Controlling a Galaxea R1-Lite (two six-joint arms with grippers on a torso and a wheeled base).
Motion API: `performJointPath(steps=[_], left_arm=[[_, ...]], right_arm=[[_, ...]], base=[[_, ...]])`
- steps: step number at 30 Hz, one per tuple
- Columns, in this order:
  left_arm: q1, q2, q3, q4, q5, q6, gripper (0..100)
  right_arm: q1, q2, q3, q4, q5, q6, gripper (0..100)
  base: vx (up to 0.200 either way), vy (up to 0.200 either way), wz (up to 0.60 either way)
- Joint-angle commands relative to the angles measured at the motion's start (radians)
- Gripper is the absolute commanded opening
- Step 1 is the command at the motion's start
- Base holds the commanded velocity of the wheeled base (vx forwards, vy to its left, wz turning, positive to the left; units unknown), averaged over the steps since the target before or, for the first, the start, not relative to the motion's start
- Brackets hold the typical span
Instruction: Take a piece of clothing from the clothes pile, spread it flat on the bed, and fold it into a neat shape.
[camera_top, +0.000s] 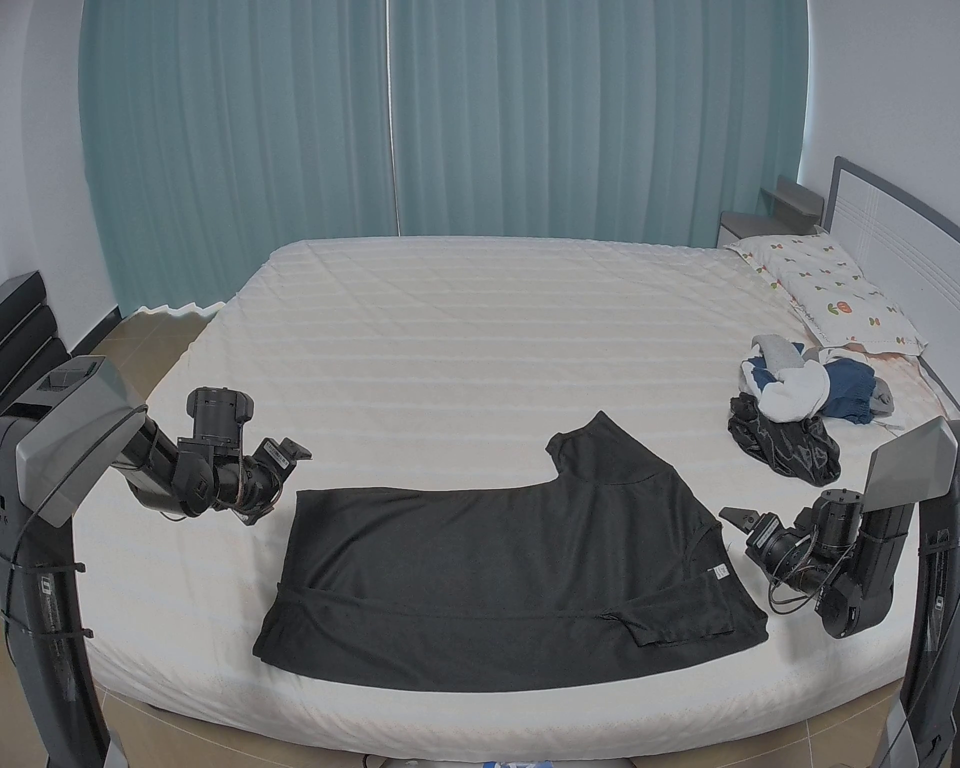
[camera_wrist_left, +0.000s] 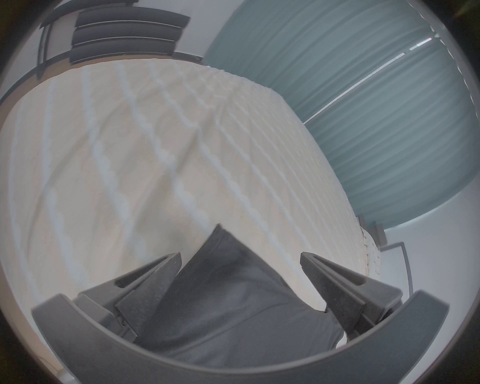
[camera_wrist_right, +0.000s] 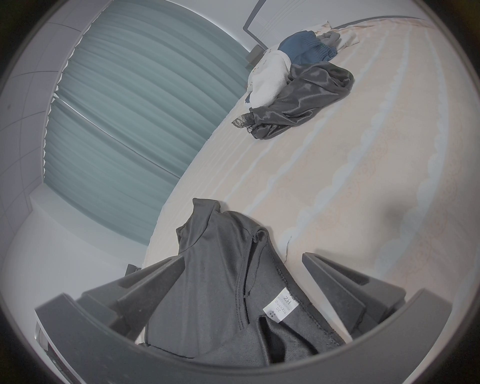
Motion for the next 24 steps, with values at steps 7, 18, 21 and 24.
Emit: performJointPath(steps=[7, 18, 21, 24], left_arm=[[0.031, 0.211, -0.253, -0.010, -0.135, 0.203, 100], [0.029, 0.282, -0.236, -0.199, -0.135, 0.240, 100], [0.025, 0.279, -0.231, -0.199, -0.136, 0.243, 100], [0.022, 0.285, -0.230, -0.200, -0.136, 0.257, 100]], right_arm=[[0.006, 0.060, -0.015, -0.009, 0.007, 0.009, 100], [0.019, 0.065, -0.014, -0.010, 0.006, 0.009, 100], [0.019, 0.065, -0.014, -0.010, 0.004, 0.008, 100], [0.019, 0.066, -0.012, -0.010, 0.004, 0.006, 100]], base=[[0.000, 0.000, 0.00], [0.000, 0.000, 0.00], [0.000, 0.000, 0.00], [0.000, 0.000, 0.00]])
